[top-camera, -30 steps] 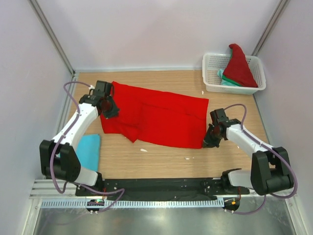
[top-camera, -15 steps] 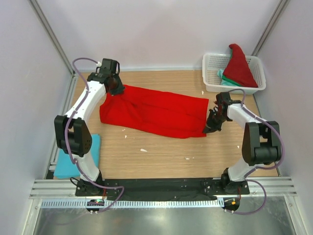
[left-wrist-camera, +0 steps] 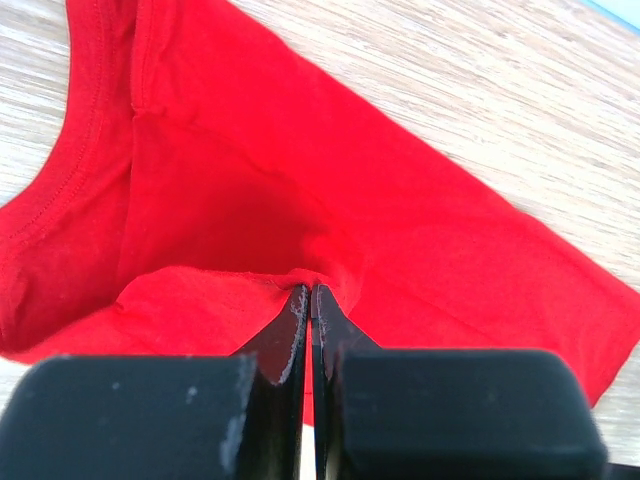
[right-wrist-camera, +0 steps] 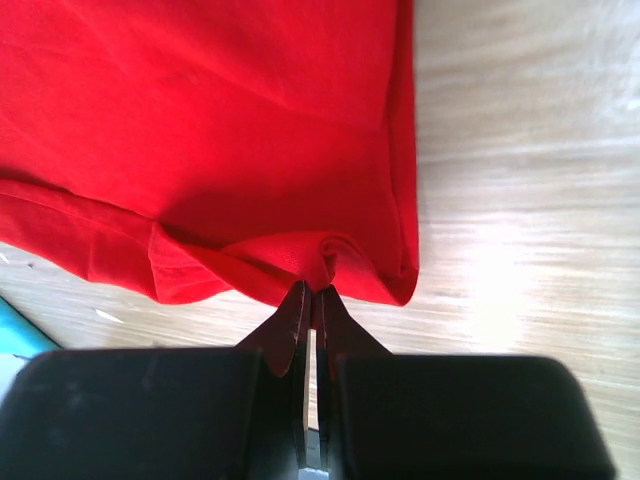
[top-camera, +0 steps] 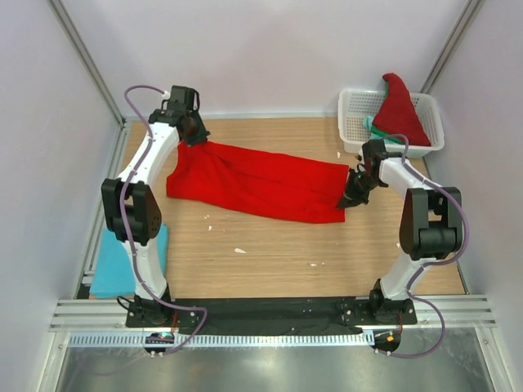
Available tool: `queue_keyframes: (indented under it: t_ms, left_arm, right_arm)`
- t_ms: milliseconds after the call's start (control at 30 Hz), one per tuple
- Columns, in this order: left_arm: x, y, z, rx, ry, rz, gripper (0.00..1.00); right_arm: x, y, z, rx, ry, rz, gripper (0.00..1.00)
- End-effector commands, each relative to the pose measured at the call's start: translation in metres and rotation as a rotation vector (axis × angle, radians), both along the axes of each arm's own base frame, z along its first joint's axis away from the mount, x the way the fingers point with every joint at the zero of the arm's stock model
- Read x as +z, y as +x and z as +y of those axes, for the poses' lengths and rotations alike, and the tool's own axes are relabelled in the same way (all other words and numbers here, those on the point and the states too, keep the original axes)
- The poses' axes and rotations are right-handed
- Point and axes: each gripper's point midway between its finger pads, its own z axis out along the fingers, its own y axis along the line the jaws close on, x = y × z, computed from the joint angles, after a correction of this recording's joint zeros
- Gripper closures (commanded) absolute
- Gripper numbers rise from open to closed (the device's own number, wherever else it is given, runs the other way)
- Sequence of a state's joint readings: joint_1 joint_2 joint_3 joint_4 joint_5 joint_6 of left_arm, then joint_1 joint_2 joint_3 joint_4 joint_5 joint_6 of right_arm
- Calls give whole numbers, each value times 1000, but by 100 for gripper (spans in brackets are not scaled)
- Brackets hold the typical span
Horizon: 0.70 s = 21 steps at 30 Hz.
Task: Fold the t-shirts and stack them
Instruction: Fold the tshirt
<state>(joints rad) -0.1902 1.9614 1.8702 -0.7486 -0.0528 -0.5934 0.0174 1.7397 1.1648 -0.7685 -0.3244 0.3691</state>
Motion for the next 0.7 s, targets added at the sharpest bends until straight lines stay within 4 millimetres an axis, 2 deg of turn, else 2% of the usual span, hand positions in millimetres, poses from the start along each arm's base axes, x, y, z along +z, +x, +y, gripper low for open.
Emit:
queue_keyframes:
  t_ms: [0, 100, 200, 633, 667]
  left_arm:
    - [23, 18, 5, 3, -21, -81, 100]
    - [27, 22, 12, 28, -35, -91, 100]
    - [33, 28, 19, 44, -45, -109, 100]
    - [22, 38, 32, 84, -76, -96, 100]
    - [20, 40, 27, 67, -97, -90, 100]
  right_arm:
    - [14, 19, 0, -4, 6, -42, 95]
    - [21, 28, -2, -8, -1, -54, 95]
    - [18, 30, -12, -39, -4, -44, 95]
    - [5, 35, -16, -47, -4, -6, 95]
    - [5, 38, -16, -47, -1, -9, 95]
